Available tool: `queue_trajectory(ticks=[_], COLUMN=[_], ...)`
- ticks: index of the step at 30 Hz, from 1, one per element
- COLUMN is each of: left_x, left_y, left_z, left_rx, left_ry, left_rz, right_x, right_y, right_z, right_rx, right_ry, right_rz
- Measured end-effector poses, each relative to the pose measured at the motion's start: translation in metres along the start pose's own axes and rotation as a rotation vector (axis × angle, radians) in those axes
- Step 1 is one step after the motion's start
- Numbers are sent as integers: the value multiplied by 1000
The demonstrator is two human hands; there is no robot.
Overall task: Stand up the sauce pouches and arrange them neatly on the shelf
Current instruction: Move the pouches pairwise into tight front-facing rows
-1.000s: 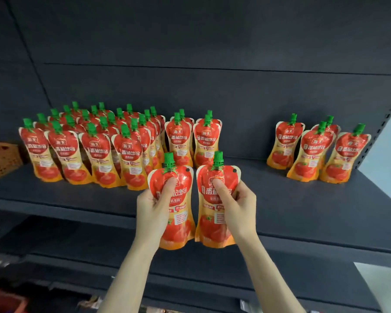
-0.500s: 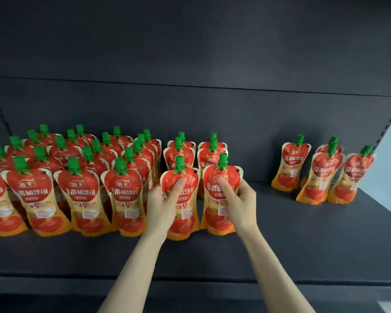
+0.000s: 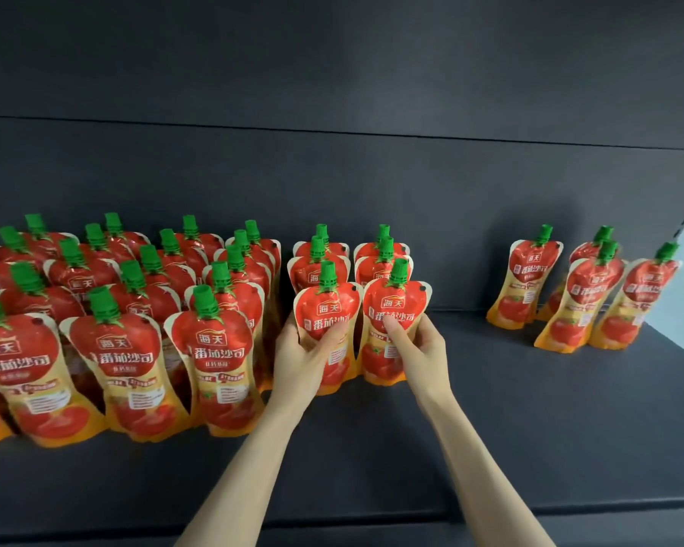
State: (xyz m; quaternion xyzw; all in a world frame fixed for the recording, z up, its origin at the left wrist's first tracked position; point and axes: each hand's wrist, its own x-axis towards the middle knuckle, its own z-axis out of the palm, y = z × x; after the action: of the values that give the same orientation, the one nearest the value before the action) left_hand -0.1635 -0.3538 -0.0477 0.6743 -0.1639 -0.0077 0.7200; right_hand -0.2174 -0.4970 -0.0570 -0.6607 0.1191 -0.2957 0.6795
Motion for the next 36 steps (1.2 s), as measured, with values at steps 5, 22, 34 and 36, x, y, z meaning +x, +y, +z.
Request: queue_trajectory(ticks=[5, 22, 34, 36], left_x=[-15, -18, -16, -16], left_y=[-22, -34, -37, -37], left_z=[1, 8, 9, 9], left_rx=[194, 432, 487, 498], left_ry=[163, 289, 341, 349], left_rz=[18, 86, 82, 84], right_x=[-14, -9, -9, -10], right_y=[20, 25, 28, 27], right_z=[-5, -4, -6, -6], right_rx=[-152, -358, -396, -396], right_ry=[47, 48, 36, 38], right_rz=[-9, -27, -36, -41])
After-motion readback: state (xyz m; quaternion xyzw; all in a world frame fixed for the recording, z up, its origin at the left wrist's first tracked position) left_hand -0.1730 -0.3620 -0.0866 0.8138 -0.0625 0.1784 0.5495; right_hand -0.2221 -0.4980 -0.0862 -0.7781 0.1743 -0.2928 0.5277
